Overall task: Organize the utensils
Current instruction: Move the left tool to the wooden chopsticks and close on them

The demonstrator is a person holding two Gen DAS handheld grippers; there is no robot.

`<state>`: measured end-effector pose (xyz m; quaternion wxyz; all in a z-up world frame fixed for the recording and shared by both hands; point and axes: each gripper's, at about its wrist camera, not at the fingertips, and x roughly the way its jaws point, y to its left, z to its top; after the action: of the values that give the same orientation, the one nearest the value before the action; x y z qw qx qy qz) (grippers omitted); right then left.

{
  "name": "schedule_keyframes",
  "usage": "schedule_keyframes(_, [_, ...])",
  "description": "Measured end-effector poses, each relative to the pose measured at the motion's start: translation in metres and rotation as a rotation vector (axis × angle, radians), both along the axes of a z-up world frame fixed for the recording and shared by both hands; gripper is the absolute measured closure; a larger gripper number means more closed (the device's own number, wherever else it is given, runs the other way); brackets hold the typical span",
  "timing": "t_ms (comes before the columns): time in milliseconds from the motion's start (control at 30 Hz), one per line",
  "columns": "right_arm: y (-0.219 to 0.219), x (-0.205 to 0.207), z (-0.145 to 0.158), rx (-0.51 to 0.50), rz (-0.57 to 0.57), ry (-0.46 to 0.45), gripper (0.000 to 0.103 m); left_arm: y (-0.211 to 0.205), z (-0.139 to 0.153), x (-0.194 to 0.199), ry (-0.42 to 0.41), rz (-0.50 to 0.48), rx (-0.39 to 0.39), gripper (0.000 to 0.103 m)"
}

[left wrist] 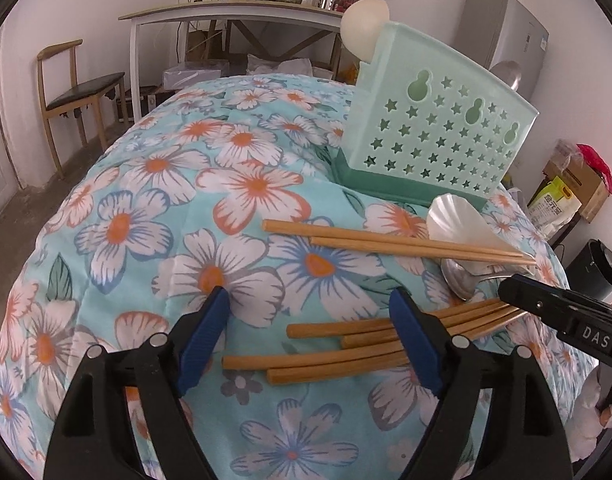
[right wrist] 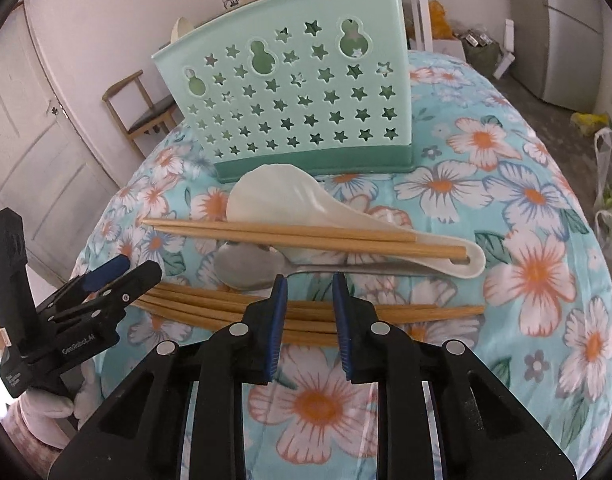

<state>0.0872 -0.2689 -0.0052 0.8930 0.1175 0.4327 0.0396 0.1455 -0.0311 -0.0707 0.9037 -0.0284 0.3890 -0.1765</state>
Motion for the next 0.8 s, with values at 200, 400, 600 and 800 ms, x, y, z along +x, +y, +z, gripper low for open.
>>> schedule_keyframes(200, [0.004, -0.011, 0.0, 0.002, -0.011, -0.001, 0.081, 0.007, 0.001, -0.005, 0.011, 0.017, -0.041, 0.023])
schedule_keyframes(400, [0.006, -0.015, 0.001, 0.006, -0.01, -0.005, 0.081, 0.017, 0.017, -0.025, -0.061, 0.008, -0.103, 0.023])
schedule_keyframes(600, [-0.002, -0.022, 0.001, 0.059, -0.026, -0.041, 0.08, 0.006, 0.041, -0.034, -0.13, -0.071, -0.128, 0.024])
schedule_keyframes(800, [-0.015, -0.024, -0.005, 0.144, -0.03, -0.047, 0.08, -0.014, 0.041, -0.014, 0.004, -0.176, -0.262, 0.046])
